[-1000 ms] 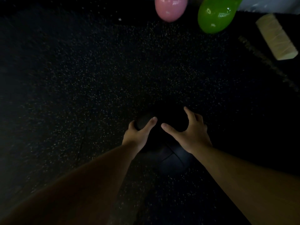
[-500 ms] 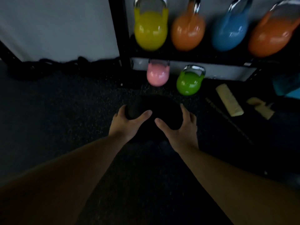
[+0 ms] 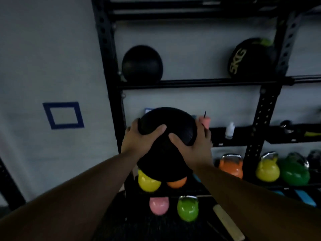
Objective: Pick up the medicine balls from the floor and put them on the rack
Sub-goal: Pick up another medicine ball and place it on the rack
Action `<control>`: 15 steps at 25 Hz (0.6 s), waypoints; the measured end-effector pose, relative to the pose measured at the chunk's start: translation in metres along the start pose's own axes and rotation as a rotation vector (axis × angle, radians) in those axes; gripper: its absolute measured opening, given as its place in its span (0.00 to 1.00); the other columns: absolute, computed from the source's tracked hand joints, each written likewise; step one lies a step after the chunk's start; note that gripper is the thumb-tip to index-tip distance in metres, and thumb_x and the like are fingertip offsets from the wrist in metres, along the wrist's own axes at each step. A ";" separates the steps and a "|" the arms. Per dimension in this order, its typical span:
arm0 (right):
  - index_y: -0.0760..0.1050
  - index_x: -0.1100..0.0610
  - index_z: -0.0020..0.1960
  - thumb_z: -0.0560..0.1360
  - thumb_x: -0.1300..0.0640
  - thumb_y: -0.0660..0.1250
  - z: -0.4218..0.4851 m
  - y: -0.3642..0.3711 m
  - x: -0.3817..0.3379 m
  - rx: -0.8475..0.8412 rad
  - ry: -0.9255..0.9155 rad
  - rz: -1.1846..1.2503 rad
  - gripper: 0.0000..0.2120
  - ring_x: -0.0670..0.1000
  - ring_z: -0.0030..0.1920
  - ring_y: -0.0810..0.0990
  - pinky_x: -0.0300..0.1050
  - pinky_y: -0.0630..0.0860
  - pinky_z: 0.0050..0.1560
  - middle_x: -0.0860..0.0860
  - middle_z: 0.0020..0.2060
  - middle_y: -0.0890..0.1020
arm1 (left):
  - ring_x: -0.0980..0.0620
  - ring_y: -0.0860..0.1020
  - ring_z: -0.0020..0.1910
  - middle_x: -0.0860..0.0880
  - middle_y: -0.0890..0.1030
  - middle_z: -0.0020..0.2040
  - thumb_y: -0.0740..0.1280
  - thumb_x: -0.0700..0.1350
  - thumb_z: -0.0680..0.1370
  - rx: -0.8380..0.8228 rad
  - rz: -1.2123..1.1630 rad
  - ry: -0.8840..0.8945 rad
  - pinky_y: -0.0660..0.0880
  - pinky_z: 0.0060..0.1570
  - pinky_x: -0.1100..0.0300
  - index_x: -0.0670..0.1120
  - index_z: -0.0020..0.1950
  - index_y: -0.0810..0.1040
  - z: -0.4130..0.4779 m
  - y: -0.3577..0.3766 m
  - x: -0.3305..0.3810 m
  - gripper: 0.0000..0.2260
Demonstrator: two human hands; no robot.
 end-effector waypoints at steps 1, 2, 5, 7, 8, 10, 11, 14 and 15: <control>0.57 0.42 0.81 0.59 0.20 0.68 0.024 -0.012 -0.020 0.030 -0.032 0.014 0.56 0.62 0.77 0.63 0.61 0.65 0.75 0.54 0.78 0.63 | 0.40 0.76 0.72 0.47 0.72 0.78 0.68 0.83 0.56 0.014 -0.008 0.037 0.77 0.67 0.44 0.57 0.83 0.64 0.014 -0.002 0.032 0.60; 0.58 0.43 0.81 0.58 0.19 0.67 0.052 -0.027 -0.038 0.057 -0.065 0.023 0.57 0.62 0.76 0.64 0.62 0.64 0.75 0.54 0.77 0.63 | 0.40 0.77 0.71 0.47 0.73 0.77 0.69 0.82 0.56 0.029 -0.023 0.068 0.77 0.67 0.44 0.57 0.83 0.64 0.030 -0.001 0.065 0.59; 0.56 0.40 0.80 0.58 0.16 0.65 0.136 -0.064 -0.078 0.071 -0.121 0.008 0.57 0.62 0.76 0.64 0.68 0.67 0.72 0.52 0.78 0.62 | 0.42 0.77 0.71 0.47 0.74 0.76 0.70 0.81 0.56 0.070 -0.079 0.132 0.76 0.69 0.43 0.57 0.83 0.65 0.078 0.007 0.147 0.59; 0.54 0.39 0.81 0.58 0.17 0.67 0.191 -0.080 -0.091 0.051 -0.160 0.048 0.58 0.62 0.77 0.62 0.68 0.68 0.72 0.50 0.79 0.60 | 0.42 0.76 0.72 0.46 0.73 0.77 0.71 0.81 0.56 0.096 -0.108 0.168 0.76 0.69 0.43 0.56 0.84 0.64 0.114 0.022 0.188 0.60; 0.54 0.40 0.81 0.58 0.18 0.67 0.213 -0.086 -0.094 0.056 -0.182 0.062 0.58 0.62 0.78 0.61 0.67 0.68 0.72 0.51 0.79 0.59 | 0.42 0.76 0.72 0.46 0.73 0.78 0.71 0.81 0.56 0.101 -0.110 0.179 0.77 0.69 0.43 0.56 0.84 0.64 0.131 0.029 0.203 0.61; 0.54 0.41 0.82 0.59 0.19 0.68 0.251 -0.092 -0.096 0.071 -0.221 0.074 0.59 0.62 0.78 0.60 0.66 0.67 0.73 0.52 0.80 0.59 | 0.41 0.75 0.73 0.46 0.72 0.79 0.71 0.82 0.56 0.120 -0.075 0.194 0.77 0.69 0.41 0.56 0.84 0.63 0.159 0.042 0.225 0.61; 0.54 0.42 0.82 0.59 0.19 0.68 0.270 -0.092 -0.097 0.063 -0.236 0.080 0.59 0.63 0.78 0.60 0.67 0.67 0.74 0.53 0.80 0.58 | 0.40 0.75 0.73 0.46 0.71 0.79 0.70 0.82 0.56 0.138 -0.065 0.198 0.77 0.68 0.41 0.56 0.84 0.62 0.174 0.048 0.231 0.61; 0.54 0.41 0.82 0.59 0.19 0.68 0.321 -0.084 -0.092 0.034 -0.237 0.080 0.59 0.63 0.78 0.61 0.67 0.67 0.73 0.53 0.80 0.58 | 0.39 0.75 0.72 0.45 0.69 0.79 0.68 0.83 0.56 0.157 -0.050 0.201 0.78 0.67 0.41 0.56 0.85 0.61 0.218 0.064 0.244 0.61; 0.54 0.41 0.82 0.59 0.19 0.68 0.337 -0.080 -0.087 0.040 -0.231 0.083 0.58 0.63 0.78 0.61 0.67 0.68 0.73 0.53 0.80 0.58 | 0.39 0.75 0.72 0.44 0.70 0.79 0.68 0.83 0.57 0.144 -0.031 0.198 0.78 0.66 0.42 0.56 0.84 0.61 0.235 0.071 0.246 0.61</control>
Point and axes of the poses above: each hand's wrist, its own z-axis towards the middle knuckle, its own y-axis out of the palm, x = y × z, the point moved 4 cm from there along z, towards the middle knuckle
